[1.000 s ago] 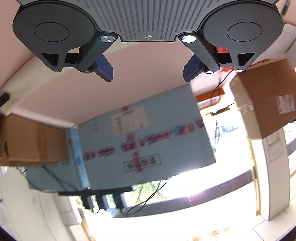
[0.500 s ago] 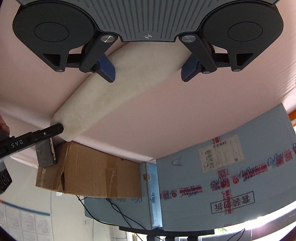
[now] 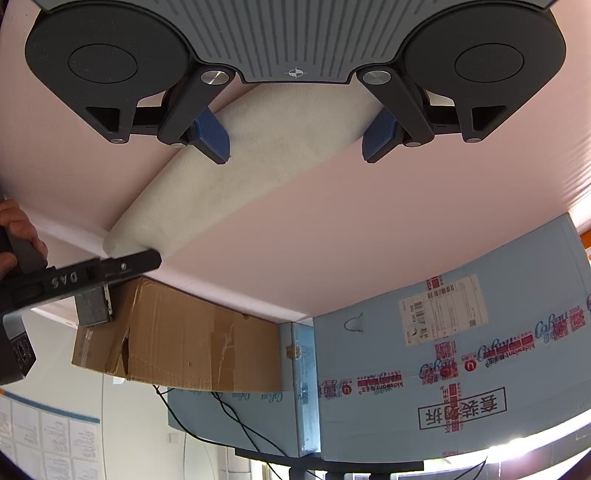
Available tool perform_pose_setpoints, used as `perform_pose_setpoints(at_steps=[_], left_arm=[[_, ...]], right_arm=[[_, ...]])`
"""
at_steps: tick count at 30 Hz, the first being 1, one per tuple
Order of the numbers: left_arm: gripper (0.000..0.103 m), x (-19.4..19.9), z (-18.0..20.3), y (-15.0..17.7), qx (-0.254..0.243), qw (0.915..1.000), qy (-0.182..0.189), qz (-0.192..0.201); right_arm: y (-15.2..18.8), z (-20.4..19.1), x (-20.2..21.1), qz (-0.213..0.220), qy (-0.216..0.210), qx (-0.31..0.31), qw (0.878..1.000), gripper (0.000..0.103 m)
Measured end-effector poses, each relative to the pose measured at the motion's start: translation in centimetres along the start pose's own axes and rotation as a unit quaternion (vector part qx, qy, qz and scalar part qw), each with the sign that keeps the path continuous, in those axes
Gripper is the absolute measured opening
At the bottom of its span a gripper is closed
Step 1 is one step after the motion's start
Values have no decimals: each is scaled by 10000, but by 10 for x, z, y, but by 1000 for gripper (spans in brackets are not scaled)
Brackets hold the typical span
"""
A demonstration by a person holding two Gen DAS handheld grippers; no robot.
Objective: Fold shopping bag
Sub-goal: 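Release the strip and hold both tools open above it, then grasp the strip's end with the right tool and lift it toward the left tool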
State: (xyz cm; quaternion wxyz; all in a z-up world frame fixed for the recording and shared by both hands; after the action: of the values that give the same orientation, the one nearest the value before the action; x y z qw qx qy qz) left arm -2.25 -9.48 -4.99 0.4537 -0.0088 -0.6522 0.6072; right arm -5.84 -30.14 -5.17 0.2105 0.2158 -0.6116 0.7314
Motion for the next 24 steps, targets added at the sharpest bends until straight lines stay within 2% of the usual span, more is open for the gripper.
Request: perform_pose_setpoints(at_steps=[3, 7, 10, 12, 14, 19, 24], left_arm=[[83, 0, 0, 0, 5, 10000, -10, 0], [83, 0, -1, 1, 22, 10000, -15, -5], [83, 0, -1, 1, 35, 10000, -13, -9], [84, 0, -1, 1, 34, 10000, -13, -8], [84, 0, -1, 1, 27, 10000, -12, -10], [84, 0, -1, 1, 4, 10000, -26, 5], [84, -1, -1, 1, 30, 10000, -12, -4]], right_arm=[[2, 0, 6, 42, 250, 102, 9996, 61], [7, 8, 32, 244, 248, -292, 9990, 63], [19, 13, 52, 217, 3, -728, 9971, 64], [28, 14, 60, 158, -435, -1167, 9921, 64], [32, 11, 63, 133, -708, -1355, 9882, 65], [30, -5, 54, -148, -1014, -1394, 9849, 66], [18, -19, 40, -295, -1103, -1342, 9844, 77]])
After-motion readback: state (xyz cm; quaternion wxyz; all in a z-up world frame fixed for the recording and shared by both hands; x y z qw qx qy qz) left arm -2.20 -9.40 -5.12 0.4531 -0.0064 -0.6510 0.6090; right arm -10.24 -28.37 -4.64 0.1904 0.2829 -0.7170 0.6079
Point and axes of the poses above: each gripper's, at about its wrist camera, not at the fingertips, and x roughly against the way its jaws point, z to its right, y to its underside, the point moved 8 cm from there along -x, roughly the way its jaws point, and after that the axes turned 14 degrees about x, right-handed, at the moved point
